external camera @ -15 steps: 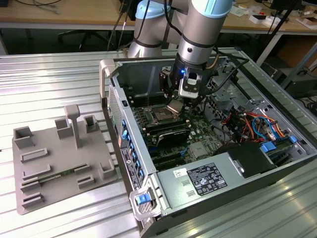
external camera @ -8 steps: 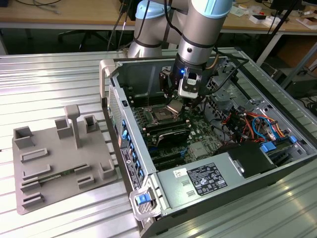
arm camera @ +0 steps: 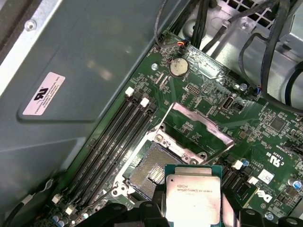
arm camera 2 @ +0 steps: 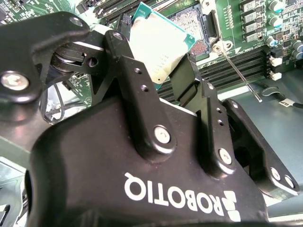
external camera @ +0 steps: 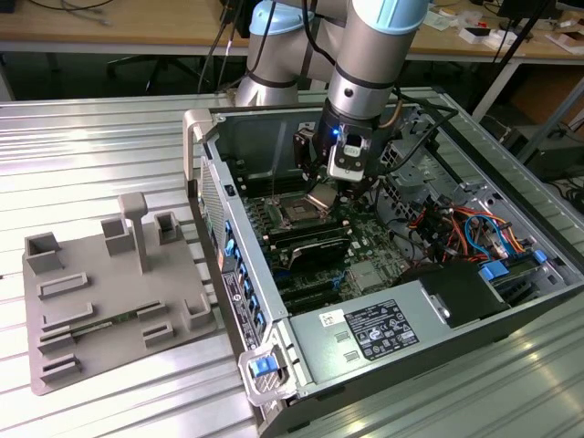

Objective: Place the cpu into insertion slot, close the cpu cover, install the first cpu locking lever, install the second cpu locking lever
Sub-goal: 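Place the cpu into insertion slot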

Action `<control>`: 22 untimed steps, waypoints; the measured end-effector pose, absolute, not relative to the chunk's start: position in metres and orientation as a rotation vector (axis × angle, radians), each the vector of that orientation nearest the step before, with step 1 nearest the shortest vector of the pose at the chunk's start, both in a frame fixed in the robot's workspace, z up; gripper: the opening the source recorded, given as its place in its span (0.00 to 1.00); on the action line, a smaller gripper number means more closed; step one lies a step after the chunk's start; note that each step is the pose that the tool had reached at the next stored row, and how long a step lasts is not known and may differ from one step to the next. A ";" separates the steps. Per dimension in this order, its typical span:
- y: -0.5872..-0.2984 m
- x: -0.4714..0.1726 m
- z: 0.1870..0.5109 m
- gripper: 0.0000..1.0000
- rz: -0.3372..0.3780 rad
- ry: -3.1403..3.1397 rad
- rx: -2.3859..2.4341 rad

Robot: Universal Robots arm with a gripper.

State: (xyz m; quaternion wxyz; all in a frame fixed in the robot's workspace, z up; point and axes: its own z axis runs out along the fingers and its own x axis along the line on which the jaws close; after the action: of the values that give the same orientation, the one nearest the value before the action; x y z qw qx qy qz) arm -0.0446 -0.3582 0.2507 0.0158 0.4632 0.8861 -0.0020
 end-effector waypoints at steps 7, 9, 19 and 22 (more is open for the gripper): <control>-0.358 -0.045 0.250 0.55 -0.007 2.745 1.462; -0.358 -0.045 0.250 0.55 -0.007 2.742 1.468; -0.358 -0.045 0.248 0.55 -0.007 2.719 1.509; -0.358 -0.045 0.248 0.55 -0.007 2.718 1.512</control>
State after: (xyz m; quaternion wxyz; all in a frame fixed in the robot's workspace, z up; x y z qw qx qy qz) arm -0.0446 -0.3582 0.2480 0.0158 0.4862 0.8737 -0.0024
